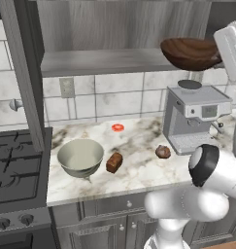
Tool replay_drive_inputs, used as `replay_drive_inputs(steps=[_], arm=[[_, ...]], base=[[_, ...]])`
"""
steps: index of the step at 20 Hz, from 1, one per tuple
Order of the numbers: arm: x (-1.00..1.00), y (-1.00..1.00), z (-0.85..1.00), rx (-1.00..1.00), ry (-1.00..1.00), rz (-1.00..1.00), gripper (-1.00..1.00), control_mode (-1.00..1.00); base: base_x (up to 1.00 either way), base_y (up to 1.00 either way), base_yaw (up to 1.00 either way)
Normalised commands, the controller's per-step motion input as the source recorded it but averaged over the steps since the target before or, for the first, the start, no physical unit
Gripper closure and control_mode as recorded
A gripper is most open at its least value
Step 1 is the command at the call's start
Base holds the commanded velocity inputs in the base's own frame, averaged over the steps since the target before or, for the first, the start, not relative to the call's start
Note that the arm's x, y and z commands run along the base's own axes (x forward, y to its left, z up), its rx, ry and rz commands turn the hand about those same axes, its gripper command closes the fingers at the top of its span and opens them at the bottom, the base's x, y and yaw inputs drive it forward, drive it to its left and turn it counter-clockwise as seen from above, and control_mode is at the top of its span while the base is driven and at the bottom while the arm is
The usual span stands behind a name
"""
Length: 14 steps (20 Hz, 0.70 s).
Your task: Pick both bowls and place them on the counter. Then place the bread in one bowl and place the bread in the other bowl.
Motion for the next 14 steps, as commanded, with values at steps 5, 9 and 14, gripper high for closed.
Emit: replay_drive_inputs(steps=[5,9,14], arm=[[-0.63,0.33,-0.1,0.0,0.0,0.0,1.0,-1.0],[-0.59,0.33,-0.19,0.0,0.0,0.0,1.0,-1.0],[-0.47,0.35,-0.27,0.0,0.01,0.0,1.0,-1.0]], base=[[0.0,0.0,0.0],[0.0,0.0,0.0],[0.0,0.0,0.0]])
